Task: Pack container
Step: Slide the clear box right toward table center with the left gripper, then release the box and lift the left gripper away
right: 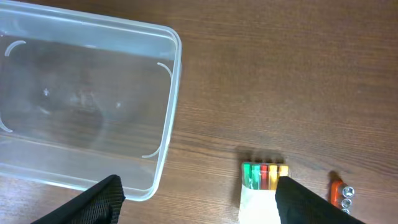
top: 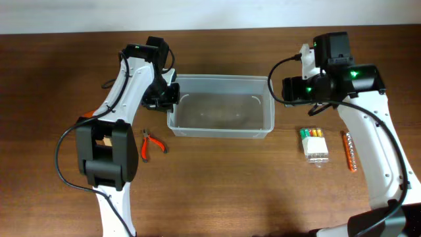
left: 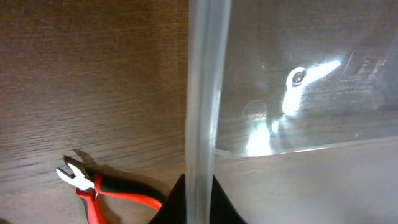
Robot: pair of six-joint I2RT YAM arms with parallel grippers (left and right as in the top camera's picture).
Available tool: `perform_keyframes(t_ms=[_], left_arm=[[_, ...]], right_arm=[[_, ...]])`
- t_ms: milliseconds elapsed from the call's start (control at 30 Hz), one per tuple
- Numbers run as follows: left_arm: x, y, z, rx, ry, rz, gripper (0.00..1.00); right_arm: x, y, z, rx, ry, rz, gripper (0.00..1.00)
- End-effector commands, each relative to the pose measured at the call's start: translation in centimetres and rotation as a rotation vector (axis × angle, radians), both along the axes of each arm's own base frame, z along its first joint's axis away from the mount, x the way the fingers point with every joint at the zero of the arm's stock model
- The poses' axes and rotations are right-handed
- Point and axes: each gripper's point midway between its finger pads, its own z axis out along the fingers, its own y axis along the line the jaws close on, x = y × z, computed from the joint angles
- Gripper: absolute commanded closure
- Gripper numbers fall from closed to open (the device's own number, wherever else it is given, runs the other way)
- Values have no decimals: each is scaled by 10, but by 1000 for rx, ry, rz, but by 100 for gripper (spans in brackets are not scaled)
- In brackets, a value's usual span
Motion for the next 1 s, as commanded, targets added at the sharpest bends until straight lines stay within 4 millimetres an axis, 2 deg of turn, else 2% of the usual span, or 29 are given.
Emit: perform_keyframes(t_ms=[0, 67, 167, 333, 467, 567, 667, 833, 867, 967], left_arm=[[-3, -1, -2, -13, 9, -11, 64], [-3, -1, -2, -14, 9, -11, 47], [-3, -1, -2, -14, 9, -11, 36], [-1, 1, 0, -16, 2, -3, 31], [6, 8, 13, -42, -11, 26, 30], [17, 13, 31, -94, -42, 57, 30], [34, 21, 58, -154, -104, 94, 30], [52, 43, 104, -170, -212, 138, 30], [56, 51, 118, -161, -250, 139, 30], [61, 69, 138, -108, -308, 162, 30]], right_arm=[[2, 4, -5, 3, 18, 9, 18], [1, 4, -6, 3, 25, 9, 12], [1, 4, -7, 2, 29, 9, 7], [2, 4, -9, 2, 32, 9, 0], [2, 4, -9, 2, 31, 9, 1], [2, 4, -9, 2, 29, 9, 1], [2, 4, -9, 2, 30, 9, 1], [0, 2, -10, -7, 39, 3, 1], [-1, -2, -13, -29, 46, -7, 1], [-5, -9, -25, -66, 73, -20, 1]])
